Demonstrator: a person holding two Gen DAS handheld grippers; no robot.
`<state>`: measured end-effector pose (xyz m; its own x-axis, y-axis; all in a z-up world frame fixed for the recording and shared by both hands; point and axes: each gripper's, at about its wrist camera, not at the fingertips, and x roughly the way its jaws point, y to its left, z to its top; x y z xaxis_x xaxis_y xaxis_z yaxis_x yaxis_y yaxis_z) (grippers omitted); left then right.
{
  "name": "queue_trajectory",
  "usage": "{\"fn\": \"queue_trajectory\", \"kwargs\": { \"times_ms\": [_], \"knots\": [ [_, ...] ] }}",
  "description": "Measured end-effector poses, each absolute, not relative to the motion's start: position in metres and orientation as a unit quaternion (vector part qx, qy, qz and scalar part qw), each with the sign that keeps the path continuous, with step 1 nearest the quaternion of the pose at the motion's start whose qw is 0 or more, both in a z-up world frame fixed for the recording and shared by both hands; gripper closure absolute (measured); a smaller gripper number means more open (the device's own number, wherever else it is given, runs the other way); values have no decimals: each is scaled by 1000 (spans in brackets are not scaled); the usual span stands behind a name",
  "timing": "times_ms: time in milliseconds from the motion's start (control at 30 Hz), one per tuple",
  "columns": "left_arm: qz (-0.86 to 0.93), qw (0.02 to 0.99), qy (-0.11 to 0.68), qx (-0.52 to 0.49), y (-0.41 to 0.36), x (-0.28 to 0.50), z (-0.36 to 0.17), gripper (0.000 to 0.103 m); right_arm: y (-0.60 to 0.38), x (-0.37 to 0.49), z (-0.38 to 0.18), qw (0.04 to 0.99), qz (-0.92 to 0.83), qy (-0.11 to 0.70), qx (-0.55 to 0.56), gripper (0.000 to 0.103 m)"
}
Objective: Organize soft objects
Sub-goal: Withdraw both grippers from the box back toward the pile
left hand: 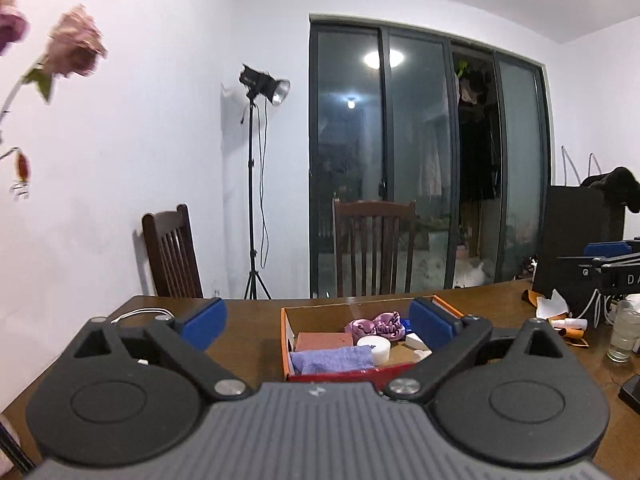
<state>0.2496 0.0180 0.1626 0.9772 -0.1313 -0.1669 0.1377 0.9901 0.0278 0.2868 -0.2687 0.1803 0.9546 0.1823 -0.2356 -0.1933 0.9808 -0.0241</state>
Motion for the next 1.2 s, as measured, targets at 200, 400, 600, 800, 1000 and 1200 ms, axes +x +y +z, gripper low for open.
{"fn": "queue_trajectory", "kwargs": {
  "times_ms": [200, 400, 600, 800, 1000, 1200],
  "knots": [
    [-54, 996, 73, 18, 17, 196, 127, 0, -255, 230, 157, 993, 94, 73, -25, 17],
    [-54, 996, 61, 21, 21, 140, 96, 0, -242, 176, 117, 991, 106, 81, -17, 16],
    [-44, 997, 69, 9, 25, 104, 77, 0, -240, 117, 75, 990, 100, 94, 29, 15],
    [-53, 996, 69, 24, 20, 92, 72, 0, -234, 84, 59, 990, 95, 104, 15, 15],
    [-63, 995, 75, 24, 18, 94, 70, 0, -231, 87, 60, 991, 90, 103, 10, 15],
    [-59, 993, 103, 14, 21, 113, 59, 0, -236, 102, 53, 989, 82, 119, 17, 15]
  ]
}}
